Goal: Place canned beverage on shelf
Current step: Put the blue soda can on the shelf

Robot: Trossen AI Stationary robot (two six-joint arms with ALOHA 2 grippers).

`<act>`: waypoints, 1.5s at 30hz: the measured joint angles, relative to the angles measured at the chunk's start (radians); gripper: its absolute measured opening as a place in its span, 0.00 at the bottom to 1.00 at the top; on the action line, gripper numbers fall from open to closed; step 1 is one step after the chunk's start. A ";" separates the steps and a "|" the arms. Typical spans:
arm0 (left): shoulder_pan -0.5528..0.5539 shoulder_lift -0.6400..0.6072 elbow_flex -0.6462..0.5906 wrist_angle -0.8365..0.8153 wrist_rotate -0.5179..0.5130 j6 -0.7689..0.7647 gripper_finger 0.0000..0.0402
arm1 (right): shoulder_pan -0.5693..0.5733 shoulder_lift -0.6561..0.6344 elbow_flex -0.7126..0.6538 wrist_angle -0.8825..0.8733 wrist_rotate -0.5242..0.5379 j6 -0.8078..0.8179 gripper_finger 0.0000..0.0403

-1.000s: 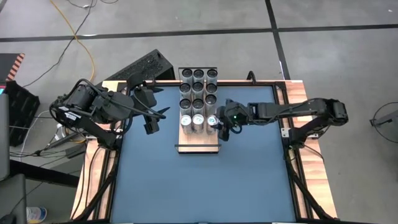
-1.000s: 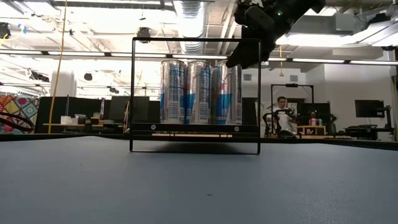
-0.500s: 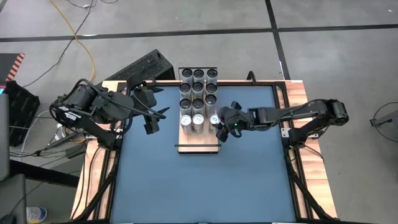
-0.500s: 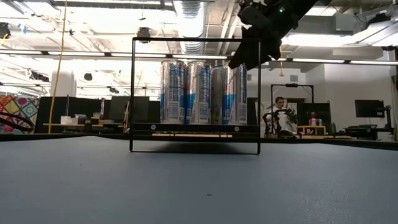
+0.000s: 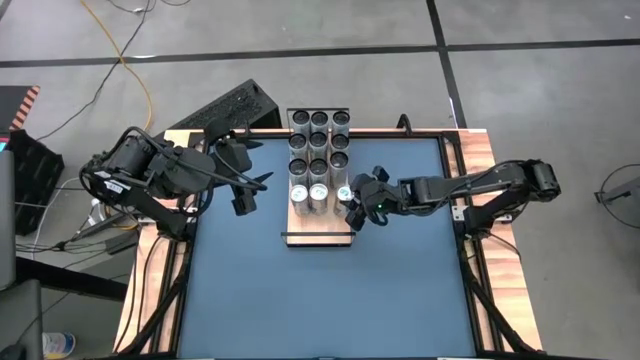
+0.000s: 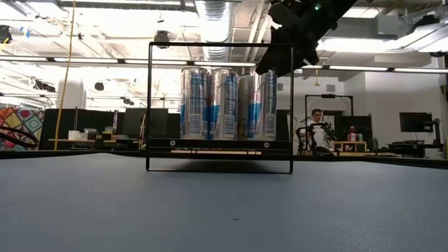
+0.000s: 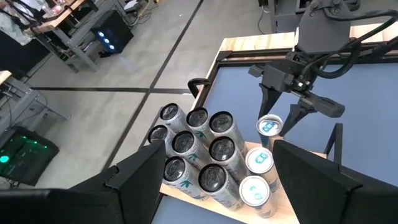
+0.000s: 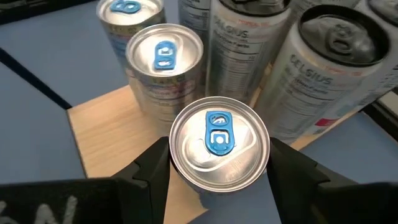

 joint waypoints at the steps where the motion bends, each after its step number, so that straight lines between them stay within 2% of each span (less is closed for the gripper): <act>1: 0.000 0.000 0.000 0.000 0.000 -0.001 0.71 | 0.000 0.000 0.000 -0.002 0.008 0.000 0.53; 14: 0.000 0.000 0.000 -0.003 0.001 -0.003 0.71 | 0.005 0.049 0.004 0.059 0.030 0.000 0.53; 27: 0.000 0.000 0.000 -0.023 0.008 -0.017 0.71 | 0.004 0.045 0.004 0.046 0.039 -0.010 0.54; 37: -0.001 0.000 0.000 -0.024 0.008 -0.019 0.71 | 0.013 0.046 0.004 0.055 0.013 -0.048 0.66; 45: -0.001 0.000 0.000 -0.024 0.008 -0.019 0.71 | 0.000 0.047 0.003 0.061 0.016 -0.048 0.67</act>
